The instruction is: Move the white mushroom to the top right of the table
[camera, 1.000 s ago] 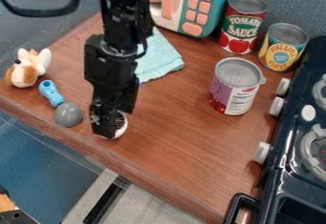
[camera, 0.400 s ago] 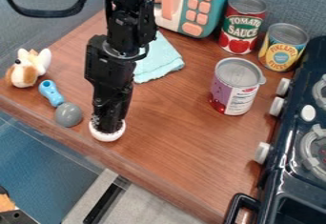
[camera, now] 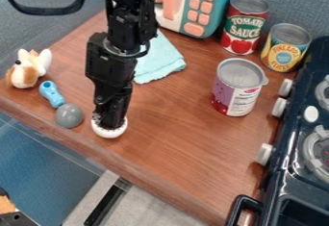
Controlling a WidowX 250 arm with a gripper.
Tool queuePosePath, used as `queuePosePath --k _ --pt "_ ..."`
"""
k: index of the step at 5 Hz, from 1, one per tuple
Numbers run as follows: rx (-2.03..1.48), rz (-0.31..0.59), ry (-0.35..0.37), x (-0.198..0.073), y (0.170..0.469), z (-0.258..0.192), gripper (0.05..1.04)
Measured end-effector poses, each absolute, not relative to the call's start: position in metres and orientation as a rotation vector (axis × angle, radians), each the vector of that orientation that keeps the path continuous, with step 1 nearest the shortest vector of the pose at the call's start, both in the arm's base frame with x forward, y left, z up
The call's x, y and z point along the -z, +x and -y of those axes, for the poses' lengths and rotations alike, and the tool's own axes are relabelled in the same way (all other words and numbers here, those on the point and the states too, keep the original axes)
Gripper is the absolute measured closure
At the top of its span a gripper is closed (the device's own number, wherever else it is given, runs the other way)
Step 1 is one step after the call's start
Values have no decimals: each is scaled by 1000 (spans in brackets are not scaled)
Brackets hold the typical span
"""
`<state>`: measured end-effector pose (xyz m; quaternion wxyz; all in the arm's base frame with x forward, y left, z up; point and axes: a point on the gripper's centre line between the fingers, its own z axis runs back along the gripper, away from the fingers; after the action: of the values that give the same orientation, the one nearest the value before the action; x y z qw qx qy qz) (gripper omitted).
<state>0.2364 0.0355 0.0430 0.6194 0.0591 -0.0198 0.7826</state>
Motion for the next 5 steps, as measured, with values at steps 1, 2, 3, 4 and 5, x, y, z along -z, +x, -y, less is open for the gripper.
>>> queuePosePath --k 1,2,3,4,5 --pt "-1818 56 127 -44 238 -39 856" --pt "-1844 89 103 -52 241 -46 856" --pt "-1827 137 -73 -81 274 -49 856" --pt "-1783 128 -136 -94 325 -32 856" --pt "-1735 118 -221 -95 368 -20 856"
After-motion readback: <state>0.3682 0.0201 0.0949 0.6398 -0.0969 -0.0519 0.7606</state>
